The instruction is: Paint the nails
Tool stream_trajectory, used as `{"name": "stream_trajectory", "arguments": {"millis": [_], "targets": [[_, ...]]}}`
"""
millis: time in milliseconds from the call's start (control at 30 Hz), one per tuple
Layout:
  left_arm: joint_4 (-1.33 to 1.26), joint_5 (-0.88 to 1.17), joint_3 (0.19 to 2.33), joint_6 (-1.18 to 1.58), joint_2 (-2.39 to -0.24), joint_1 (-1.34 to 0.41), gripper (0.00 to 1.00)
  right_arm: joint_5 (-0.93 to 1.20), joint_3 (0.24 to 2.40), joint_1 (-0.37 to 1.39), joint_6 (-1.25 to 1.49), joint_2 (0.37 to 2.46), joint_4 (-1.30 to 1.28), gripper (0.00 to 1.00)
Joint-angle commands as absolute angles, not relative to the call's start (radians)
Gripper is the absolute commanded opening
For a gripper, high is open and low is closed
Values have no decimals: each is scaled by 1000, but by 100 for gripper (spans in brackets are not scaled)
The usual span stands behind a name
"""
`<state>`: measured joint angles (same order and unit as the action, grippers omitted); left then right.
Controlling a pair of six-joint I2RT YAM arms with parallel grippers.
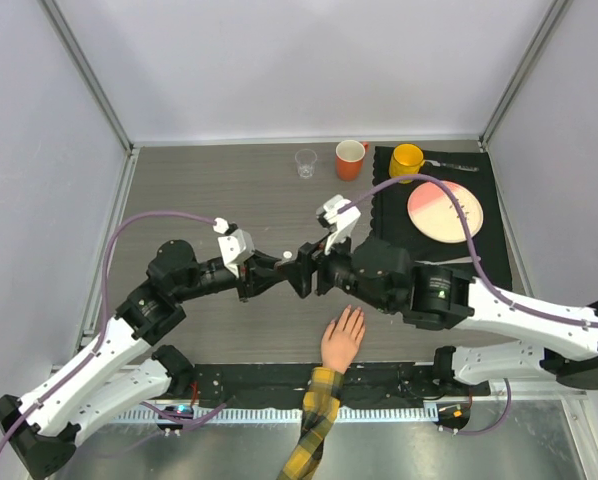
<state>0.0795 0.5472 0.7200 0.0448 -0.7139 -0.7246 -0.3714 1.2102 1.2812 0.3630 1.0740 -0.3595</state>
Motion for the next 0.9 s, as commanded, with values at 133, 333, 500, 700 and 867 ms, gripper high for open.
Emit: {"name": "stream_trajectory", "arguments": {"millis": [133,333,500,700,867], "targets": [[15,505,741,64,-678,-727,0,-641,1324,1354,397,1221,-361,50],[9,551,739,67,-658,-727,0,-629,1318,1356,347,1256,-345,12],[-61,943,733,130,-664,-726,0,-259,1165,1324,151,1136,-262,1],[-407,1273,680,408,-716,-729,0,546,1062,1193,166,1066,-184,1],[-65,1116,756,115,-732,-727,0,351,1039,1192,192,1026,-175,13]]}}
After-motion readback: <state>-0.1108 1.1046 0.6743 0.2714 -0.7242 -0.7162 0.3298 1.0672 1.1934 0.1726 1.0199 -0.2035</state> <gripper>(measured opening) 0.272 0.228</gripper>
